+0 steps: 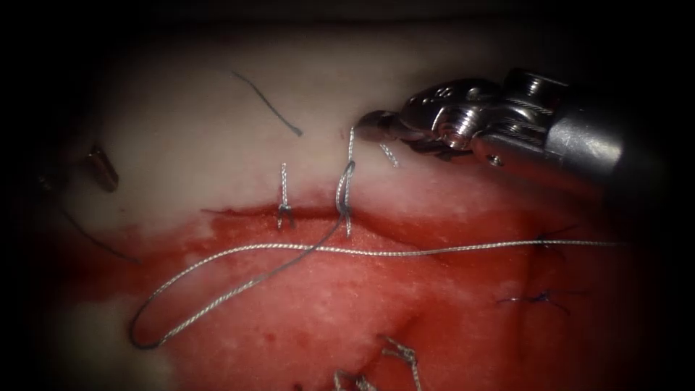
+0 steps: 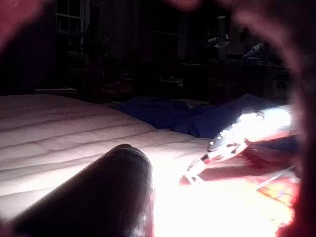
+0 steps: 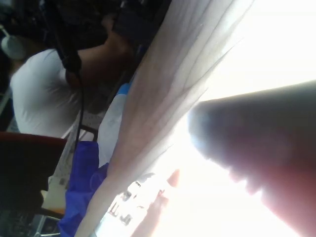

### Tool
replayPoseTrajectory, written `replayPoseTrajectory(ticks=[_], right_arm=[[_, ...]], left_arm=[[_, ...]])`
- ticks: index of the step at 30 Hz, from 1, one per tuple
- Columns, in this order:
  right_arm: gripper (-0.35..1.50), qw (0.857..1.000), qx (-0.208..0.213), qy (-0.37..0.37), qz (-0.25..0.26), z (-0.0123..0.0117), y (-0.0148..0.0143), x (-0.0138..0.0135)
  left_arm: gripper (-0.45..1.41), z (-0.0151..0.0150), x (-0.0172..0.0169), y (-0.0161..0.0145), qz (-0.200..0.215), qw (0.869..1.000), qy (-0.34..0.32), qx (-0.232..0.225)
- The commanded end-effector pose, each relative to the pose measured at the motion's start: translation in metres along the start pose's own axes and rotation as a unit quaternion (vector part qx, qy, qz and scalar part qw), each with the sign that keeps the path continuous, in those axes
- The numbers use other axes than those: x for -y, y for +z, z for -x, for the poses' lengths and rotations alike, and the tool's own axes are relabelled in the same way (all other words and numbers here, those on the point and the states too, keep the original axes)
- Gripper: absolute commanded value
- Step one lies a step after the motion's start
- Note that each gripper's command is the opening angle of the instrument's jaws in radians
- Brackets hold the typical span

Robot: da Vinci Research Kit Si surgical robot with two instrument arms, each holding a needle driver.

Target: Wound Closure

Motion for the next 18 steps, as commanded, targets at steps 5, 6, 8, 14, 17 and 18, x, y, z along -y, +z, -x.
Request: replayPoseTrajectory(ticks=[5,6,8,14,17,18], right_arm=[[-0.35,1.0,0.003,0.001,-0.001,0.0015,-0.0006,0.0007],[-0.35,1.0,0.003,0.001,-0.001,0.0015,-0.0006,0.0008],[-0.35,1.0,0.003,0.001,-0.001,0.0015,-0.0006,0.0008],[-0.35,1.0,0.001,-0.001,0.0,0.0013,-0.0007,0.001],[-0.35,1.0,0.001,-0.001,0.001,0.0013,-0.0007,0.001],[-0.35,1.0,-0.001,-0.001,0.001,0.0013,-0.0006,0.0009]], left_arm=[[-0.45,-0.0019,-0.0014,-0.0012,0.056,0.998,0.024,-0.028],[-0.45,-0.0024,-0.0015,-0.0017,0.061,0.997,0.028,-0.037],[-0.45,-0.0027,-0.0015,-0.002,0.059,0.997,0.027,-0.05],[-0.4,-0.0053,-0.002,-0.0058,0.095,0.984,-0.012,-0.153],[-0.21,-0.0064,-0.0025,-0.0066,0.121,0.97,-0.046,-0.208],[-0.06,-0.0071,-0.0026,-0.0061,0.15,0.957,-0.097,-0.228]])
